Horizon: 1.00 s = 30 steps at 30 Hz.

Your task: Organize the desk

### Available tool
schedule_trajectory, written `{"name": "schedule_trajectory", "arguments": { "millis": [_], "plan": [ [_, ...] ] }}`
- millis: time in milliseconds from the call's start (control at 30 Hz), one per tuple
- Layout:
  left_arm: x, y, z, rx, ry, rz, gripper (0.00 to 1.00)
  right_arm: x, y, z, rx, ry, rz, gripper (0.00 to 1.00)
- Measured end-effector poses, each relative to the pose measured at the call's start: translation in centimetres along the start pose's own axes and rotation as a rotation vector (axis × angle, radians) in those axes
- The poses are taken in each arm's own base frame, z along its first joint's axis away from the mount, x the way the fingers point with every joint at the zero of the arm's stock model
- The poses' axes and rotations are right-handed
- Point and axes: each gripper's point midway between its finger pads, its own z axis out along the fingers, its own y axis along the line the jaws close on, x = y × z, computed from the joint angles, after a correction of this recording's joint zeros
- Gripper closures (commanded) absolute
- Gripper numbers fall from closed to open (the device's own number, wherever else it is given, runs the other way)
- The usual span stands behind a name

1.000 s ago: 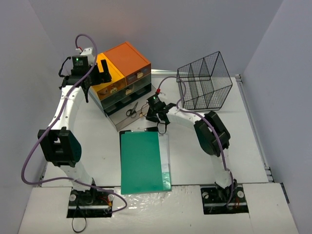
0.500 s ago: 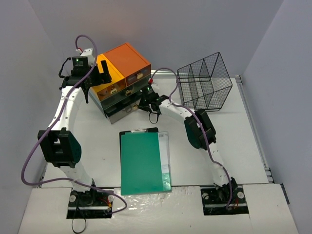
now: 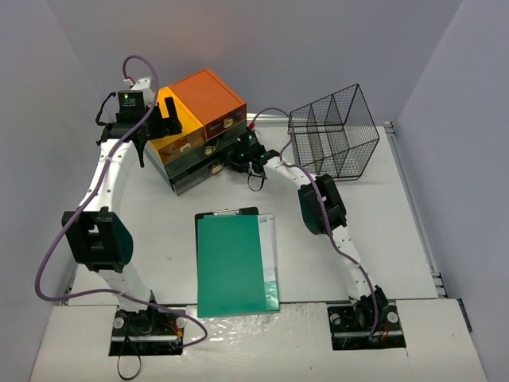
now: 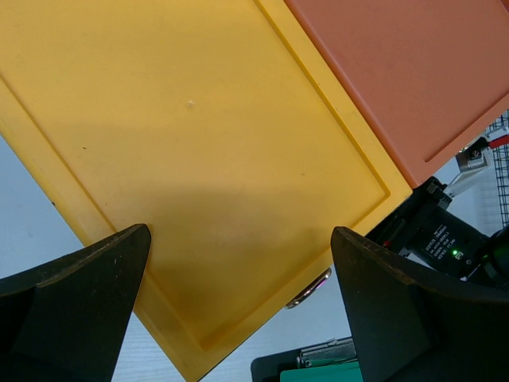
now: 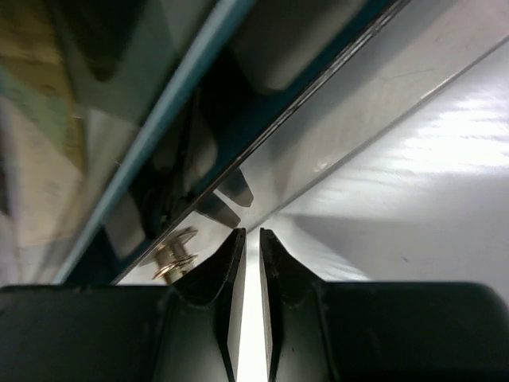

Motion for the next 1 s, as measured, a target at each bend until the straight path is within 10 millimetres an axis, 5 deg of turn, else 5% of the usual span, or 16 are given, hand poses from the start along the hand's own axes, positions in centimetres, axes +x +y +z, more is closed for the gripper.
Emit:
{"name": "schedule_trajectory", "arguments": {
  "millis": [367,700,800,1000],
  "plan": [
    [0.0,0.1,0.0,-0.002,0.0,0.0,0.03,-0.8,3.0,1.4,-0.206,0.023,0.143,0.87],
    [0.1,0.0,-0.2,0.0,0.0,-0.001,0.03,0.3,1.2,1.4,-0.176,0.025,0.167,0.87],
    [0.2,0.0,-0.3,0.004,0.002,-0.001,0.03,1.6,-0.1,-1.9,-0.043,0.029,0.087,0.84],
    [0.3,-0.2,-0.9,0.005,0.009,-0.001,0.03,-0.4,5.9,-15.2,-0.044,-0.083,-0.105,0.72]
  ]
}}
